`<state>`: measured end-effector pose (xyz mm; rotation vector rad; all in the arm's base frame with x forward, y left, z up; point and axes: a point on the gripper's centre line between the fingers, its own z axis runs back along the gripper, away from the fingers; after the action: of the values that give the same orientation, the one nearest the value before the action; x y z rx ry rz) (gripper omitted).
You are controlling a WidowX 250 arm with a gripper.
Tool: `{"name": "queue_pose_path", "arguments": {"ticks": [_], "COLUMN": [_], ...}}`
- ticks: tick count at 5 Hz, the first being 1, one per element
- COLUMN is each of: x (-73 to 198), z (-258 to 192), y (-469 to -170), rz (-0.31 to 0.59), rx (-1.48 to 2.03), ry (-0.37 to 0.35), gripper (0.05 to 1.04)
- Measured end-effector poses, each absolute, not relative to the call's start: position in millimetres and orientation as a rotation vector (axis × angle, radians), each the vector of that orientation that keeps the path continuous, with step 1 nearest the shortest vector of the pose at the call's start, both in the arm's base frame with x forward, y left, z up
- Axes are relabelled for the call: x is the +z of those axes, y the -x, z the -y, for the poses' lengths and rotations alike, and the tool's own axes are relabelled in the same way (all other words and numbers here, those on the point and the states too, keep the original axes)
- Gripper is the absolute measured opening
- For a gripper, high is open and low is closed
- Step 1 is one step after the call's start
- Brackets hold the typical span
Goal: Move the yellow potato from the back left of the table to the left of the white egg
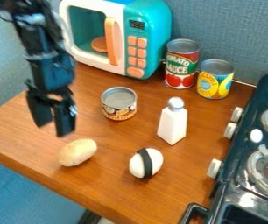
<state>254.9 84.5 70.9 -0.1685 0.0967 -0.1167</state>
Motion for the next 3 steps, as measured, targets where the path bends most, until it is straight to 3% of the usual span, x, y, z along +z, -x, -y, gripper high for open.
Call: {"name": "queue_pose_path", "arguments": {"ticks": [1, 2, 3], "x": [87.8, 102.2, 108.0], "z": [-102.4, -111.1, -122.0], "y": [-255.5, -262.4, -268.1], "rz": [-0.051, -0.027, -0.018], "rx": [-0.065, -0.053, -0.051], "ry": [0.211, 0.206, 0.130], "gripper": [1.001, 1.001, 1.001]}}
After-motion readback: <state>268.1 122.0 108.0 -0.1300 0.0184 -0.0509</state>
